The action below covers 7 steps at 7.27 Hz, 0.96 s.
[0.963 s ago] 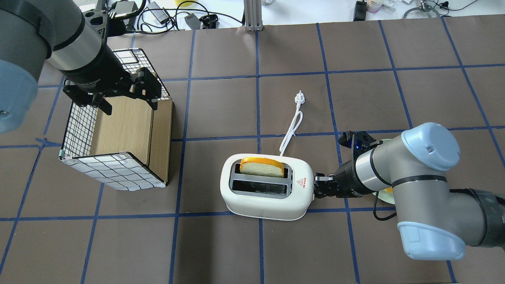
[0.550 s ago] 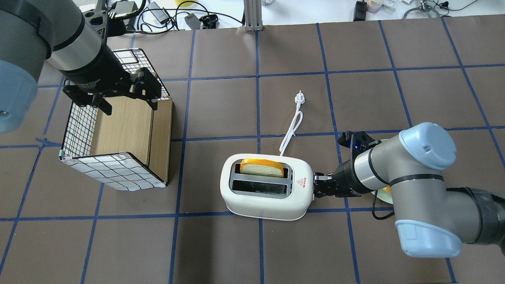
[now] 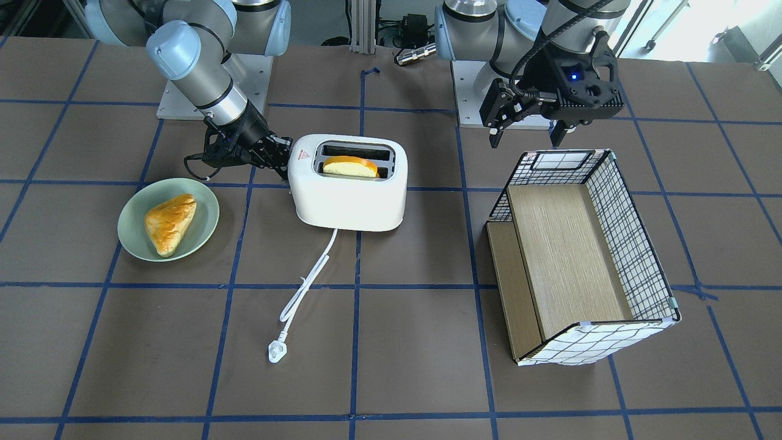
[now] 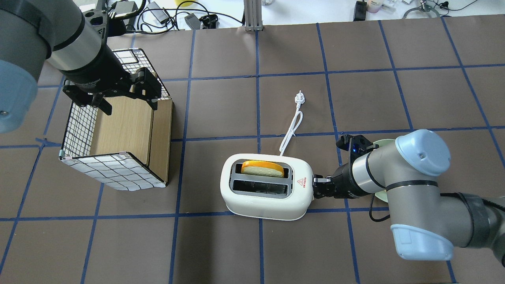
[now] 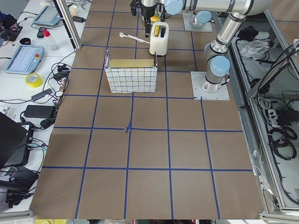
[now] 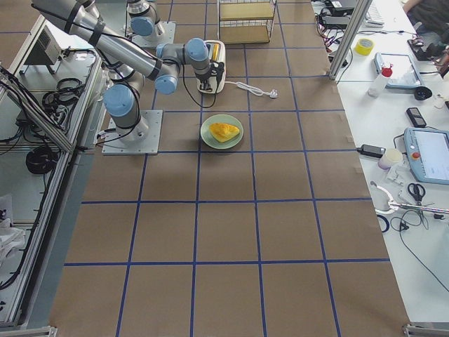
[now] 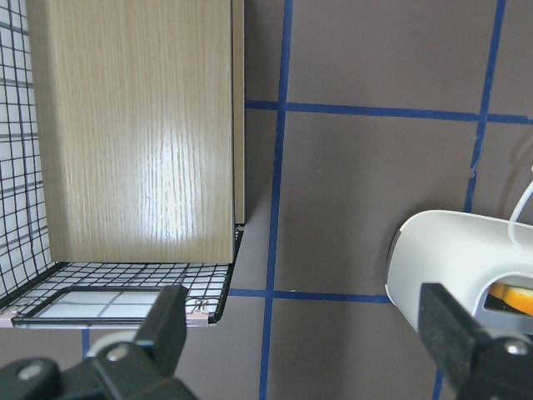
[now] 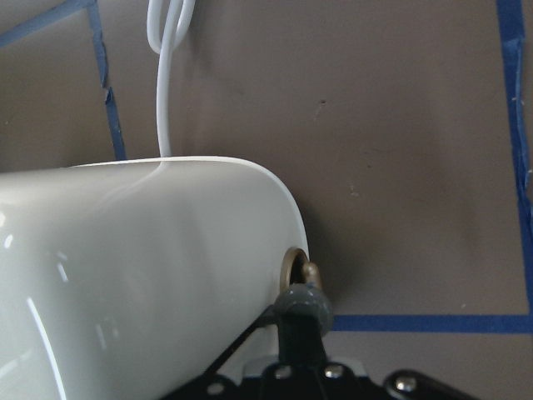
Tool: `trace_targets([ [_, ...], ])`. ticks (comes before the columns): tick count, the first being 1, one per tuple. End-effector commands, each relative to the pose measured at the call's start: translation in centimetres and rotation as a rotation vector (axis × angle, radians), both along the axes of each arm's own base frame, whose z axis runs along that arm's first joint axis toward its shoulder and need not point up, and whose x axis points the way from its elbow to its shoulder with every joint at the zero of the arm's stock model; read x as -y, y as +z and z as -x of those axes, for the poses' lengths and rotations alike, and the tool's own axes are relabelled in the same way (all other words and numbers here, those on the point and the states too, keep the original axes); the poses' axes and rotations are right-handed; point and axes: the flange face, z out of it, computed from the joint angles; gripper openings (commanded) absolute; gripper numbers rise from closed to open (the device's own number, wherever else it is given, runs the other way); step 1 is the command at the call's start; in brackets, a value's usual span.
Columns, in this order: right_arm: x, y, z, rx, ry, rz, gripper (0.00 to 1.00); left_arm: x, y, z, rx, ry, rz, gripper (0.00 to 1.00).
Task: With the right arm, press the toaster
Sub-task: 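Press the toaster lever down with the right gripper, then release the lever and lift the right gripper away from the toaster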
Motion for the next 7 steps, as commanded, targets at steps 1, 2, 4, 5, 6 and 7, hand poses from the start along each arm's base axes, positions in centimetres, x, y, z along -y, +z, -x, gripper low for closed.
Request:
trace_targets([
  [1, 1.1, 0.5, 0.8, -0.072, -0.019, 0.025, 0.0, 0.0, 0.0, 0.0, 0.0, 0.0, 0.0, 1.0],
  [2, 1.6, 1.2, 0.9, -0.076, -0.022, 0.007, 0.0, 0.0, 0.0, 0.0, 0.0, 0.0, 0.0, 1.0],
  [4, 3.6, 4.2, 1.1, -0.086, -0.021, -0.036, 0.0, 0.0, 0.0, 0.0, 0.0, 0.0, 0.0, 1.0],
  [5, 4.8, 6.3, 1.2, -0.095, -0.021, -0.045, 0.0, 0.0, 0.0, 0.0, 0.0, 0.0, 0.0, 1.0],
  [6, 5.4, 7.7, 1.3, -0.096, -0.02, -0.06, 0.0, 0.0, 0.0, 0.0, 0.0, 0.0, 0.0, 1.0],
  [7, 6.0, 9.2, 1.3, -0.101, -0.017, -0.088, 0.0, 0.0, 0.0, 0.0, 0.0, 0.0, 0.0, 1.0],
])
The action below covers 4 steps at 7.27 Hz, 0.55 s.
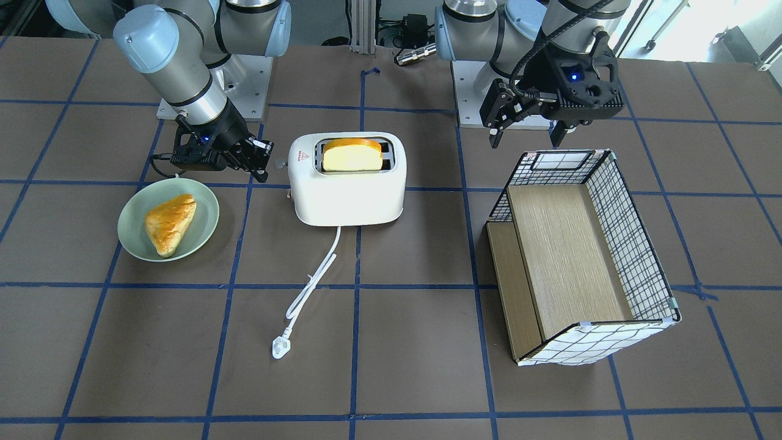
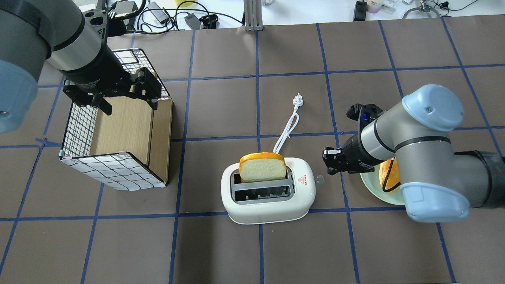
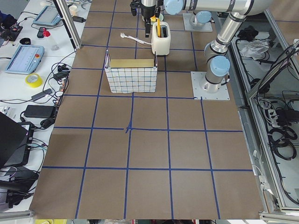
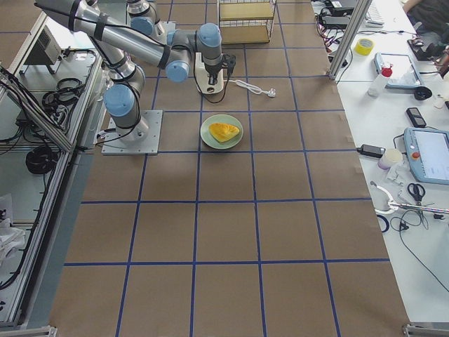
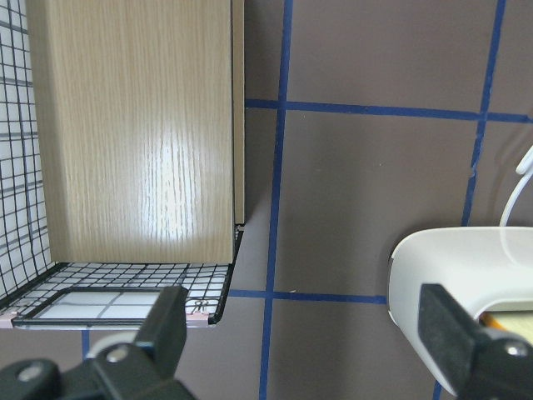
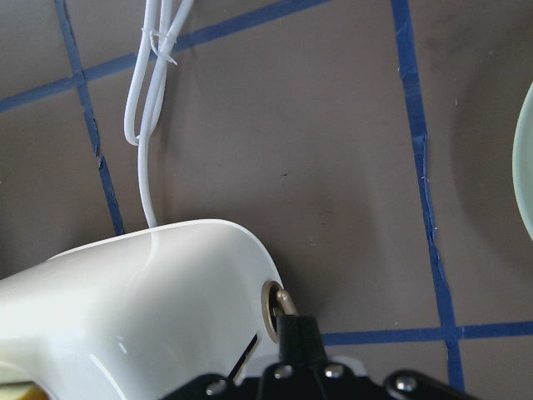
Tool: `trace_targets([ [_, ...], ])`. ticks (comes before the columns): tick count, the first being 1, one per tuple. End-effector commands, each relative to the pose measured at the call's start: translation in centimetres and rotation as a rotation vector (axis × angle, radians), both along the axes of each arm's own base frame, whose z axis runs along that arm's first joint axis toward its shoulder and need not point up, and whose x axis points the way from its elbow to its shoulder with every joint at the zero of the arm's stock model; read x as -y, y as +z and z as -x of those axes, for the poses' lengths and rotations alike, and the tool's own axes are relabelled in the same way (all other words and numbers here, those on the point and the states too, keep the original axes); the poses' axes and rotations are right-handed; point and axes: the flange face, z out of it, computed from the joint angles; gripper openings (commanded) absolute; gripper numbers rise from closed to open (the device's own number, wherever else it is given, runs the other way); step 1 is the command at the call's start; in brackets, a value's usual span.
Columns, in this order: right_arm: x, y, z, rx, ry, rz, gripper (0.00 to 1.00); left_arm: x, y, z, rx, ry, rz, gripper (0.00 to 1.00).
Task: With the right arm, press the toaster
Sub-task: 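Release the lever and lift the right gripper away from the toaster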
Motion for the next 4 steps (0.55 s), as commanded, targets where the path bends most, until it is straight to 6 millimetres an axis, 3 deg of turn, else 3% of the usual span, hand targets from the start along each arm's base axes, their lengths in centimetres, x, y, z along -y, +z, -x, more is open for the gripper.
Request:
trace_targets([
  [1, 1.6, 4.5, 0.3, -0.025, 0.002, -0.052, 0.0, 0.0, 0.0, 0.0, 0.0, 0.0, 0.0, 1.0],
  [4, 3.1, 11.2, 1.0, -0.094, 0.027, -0.077, 0.0, 0.0, 0.0, 0.0, 0.0, 0.0, 0.0, 1.0],
])
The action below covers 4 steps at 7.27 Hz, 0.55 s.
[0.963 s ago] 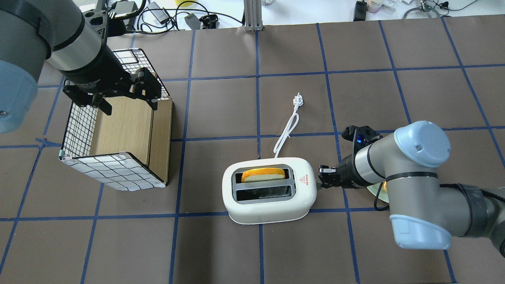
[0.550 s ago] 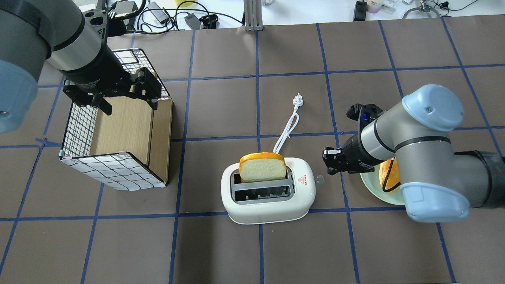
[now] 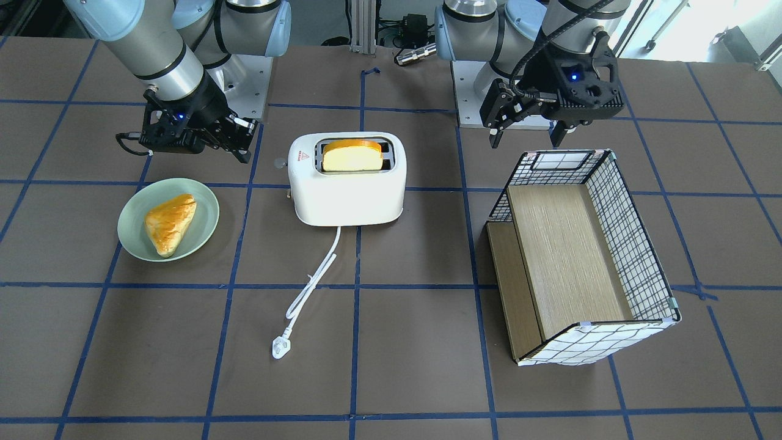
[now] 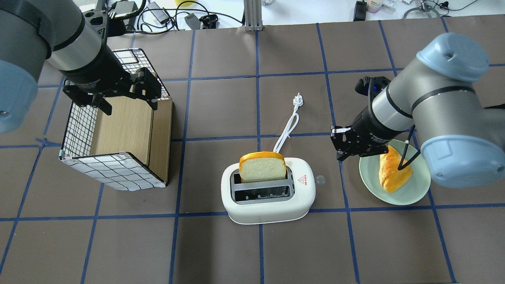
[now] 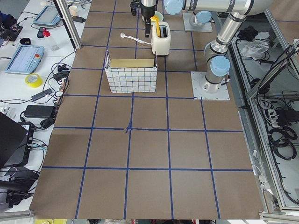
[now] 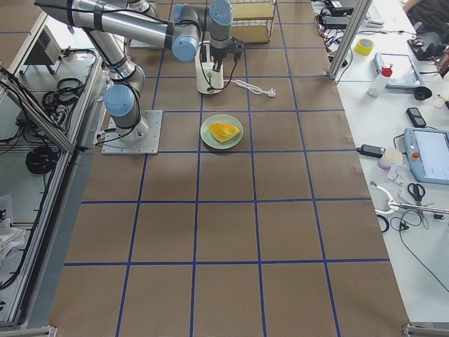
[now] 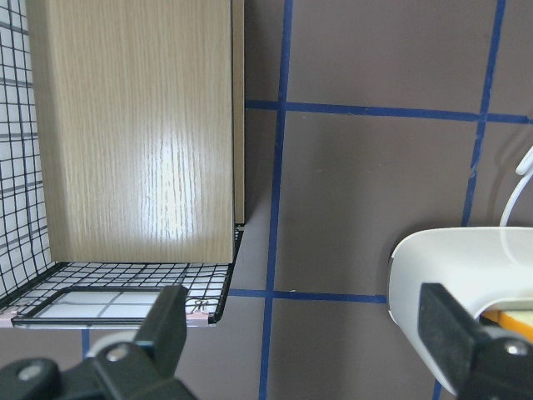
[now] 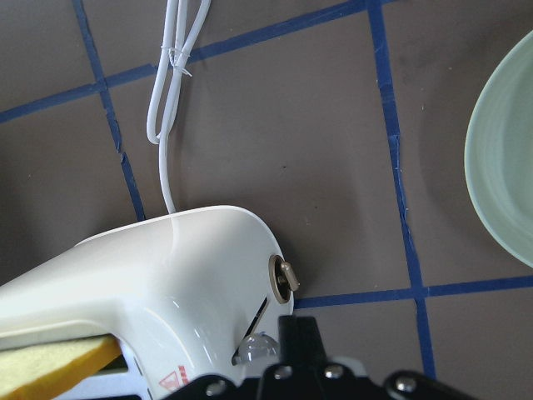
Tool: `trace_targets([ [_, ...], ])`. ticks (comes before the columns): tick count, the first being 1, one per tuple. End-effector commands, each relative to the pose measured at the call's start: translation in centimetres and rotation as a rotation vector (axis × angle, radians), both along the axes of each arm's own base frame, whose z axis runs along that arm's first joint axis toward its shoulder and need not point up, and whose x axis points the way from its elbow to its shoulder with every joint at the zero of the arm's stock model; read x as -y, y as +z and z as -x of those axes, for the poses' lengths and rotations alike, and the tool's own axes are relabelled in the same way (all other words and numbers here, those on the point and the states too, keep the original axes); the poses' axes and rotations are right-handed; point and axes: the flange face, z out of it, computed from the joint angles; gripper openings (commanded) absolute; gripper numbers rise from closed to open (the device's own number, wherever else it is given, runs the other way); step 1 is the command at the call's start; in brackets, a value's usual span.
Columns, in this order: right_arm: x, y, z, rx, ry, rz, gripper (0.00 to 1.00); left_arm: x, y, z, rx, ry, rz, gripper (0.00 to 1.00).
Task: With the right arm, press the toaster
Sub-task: 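Release the lever and lift the right gripper away from the toaster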
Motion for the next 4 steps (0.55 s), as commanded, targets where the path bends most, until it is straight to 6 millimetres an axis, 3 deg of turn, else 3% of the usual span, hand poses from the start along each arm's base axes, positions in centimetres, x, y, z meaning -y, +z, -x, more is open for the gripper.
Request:
trace_targets([
  [1, 0.6, 4.5, 0.8, -0.097, 0.067, 0.008, 0.04, 0.0, 0.0, 0.0, 0.0, 0.0, 0.0, 1.0],
  [2, 0.9, 6.4, 1.4, -0.162, 0.134, 0.026, 0.18, 0.0, 0.0, 0.0, 0.0, 0.0, 0.0, 1.0],
  [4, 1.1, 8.7, 1.6, -0.197, 0.178, 0.043, 0.64, 0.0, 0.0, 0.0, 0.0, 0.0, 0.0, 1.0],
])
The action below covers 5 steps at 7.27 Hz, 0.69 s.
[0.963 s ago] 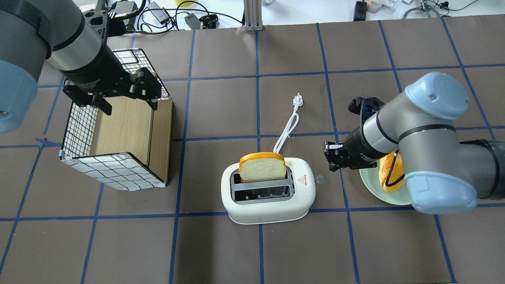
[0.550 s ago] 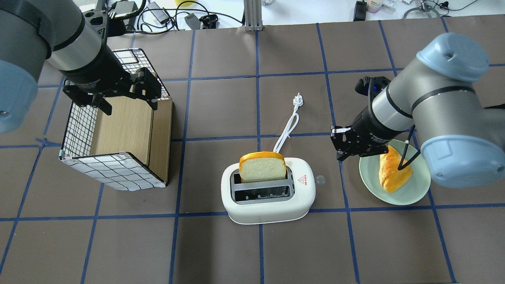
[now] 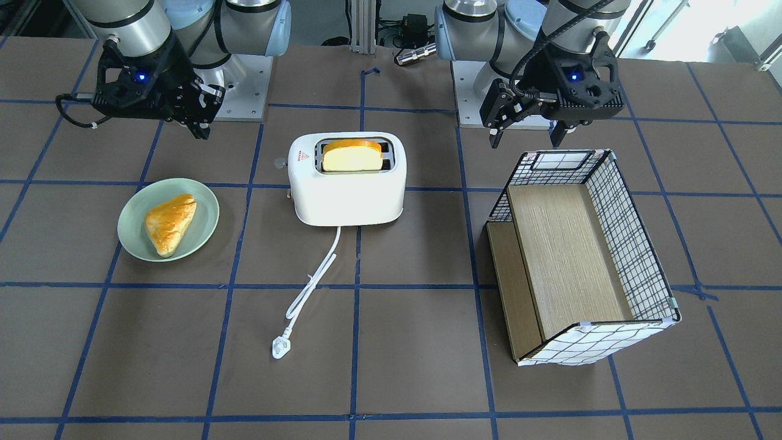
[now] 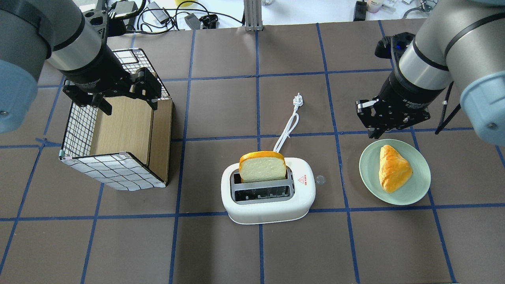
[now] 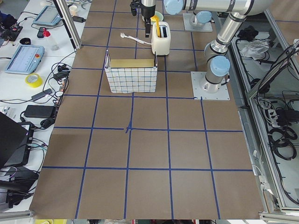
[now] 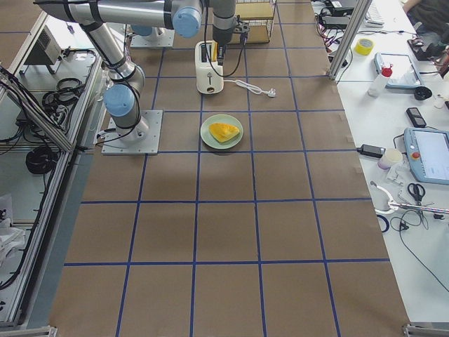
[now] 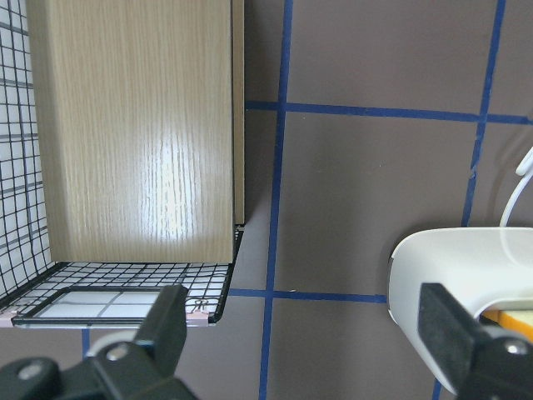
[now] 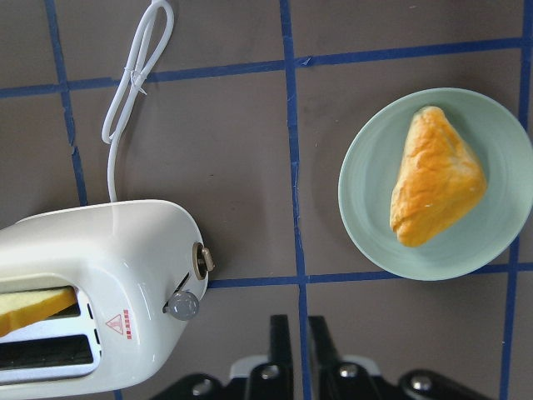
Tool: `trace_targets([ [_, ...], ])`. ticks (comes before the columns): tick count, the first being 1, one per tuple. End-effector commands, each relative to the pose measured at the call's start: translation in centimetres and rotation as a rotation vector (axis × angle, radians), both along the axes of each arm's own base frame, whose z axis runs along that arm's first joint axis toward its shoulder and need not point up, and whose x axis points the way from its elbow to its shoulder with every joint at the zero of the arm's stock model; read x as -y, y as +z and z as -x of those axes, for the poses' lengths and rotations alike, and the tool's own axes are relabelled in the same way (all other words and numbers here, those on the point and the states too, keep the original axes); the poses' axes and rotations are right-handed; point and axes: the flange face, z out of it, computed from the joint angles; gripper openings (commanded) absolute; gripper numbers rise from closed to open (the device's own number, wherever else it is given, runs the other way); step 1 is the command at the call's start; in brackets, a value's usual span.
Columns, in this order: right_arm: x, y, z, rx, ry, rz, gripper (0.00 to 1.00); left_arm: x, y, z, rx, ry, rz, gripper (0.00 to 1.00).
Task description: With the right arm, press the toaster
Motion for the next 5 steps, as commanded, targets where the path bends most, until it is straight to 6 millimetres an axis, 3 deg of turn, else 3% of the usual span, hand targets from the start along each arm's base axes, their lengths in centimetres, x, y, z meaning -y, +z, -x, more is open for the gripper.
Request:
trace_targets([
  [1, 0.8, 2.9, 0.2, -0.03, 0.071, 0.044, 0.78, 0.0, 0.0, 0.0, 0.0, 0.0, 0.0, 1.0],
  [3, 5.2, 5.8, 0.2, -0.043, 0.107, 0.068, 0.84, 0.0, 0.0, 0.0, 0.0, 0.0, 0.0, 1.0],
  [5, 7.8, 5.9, 0.0, -0.052, 0.152, 0.119, 0.94, 0.0, 0.0, 0.0, 0.0, 0.0, 0.0, 1.0],
])
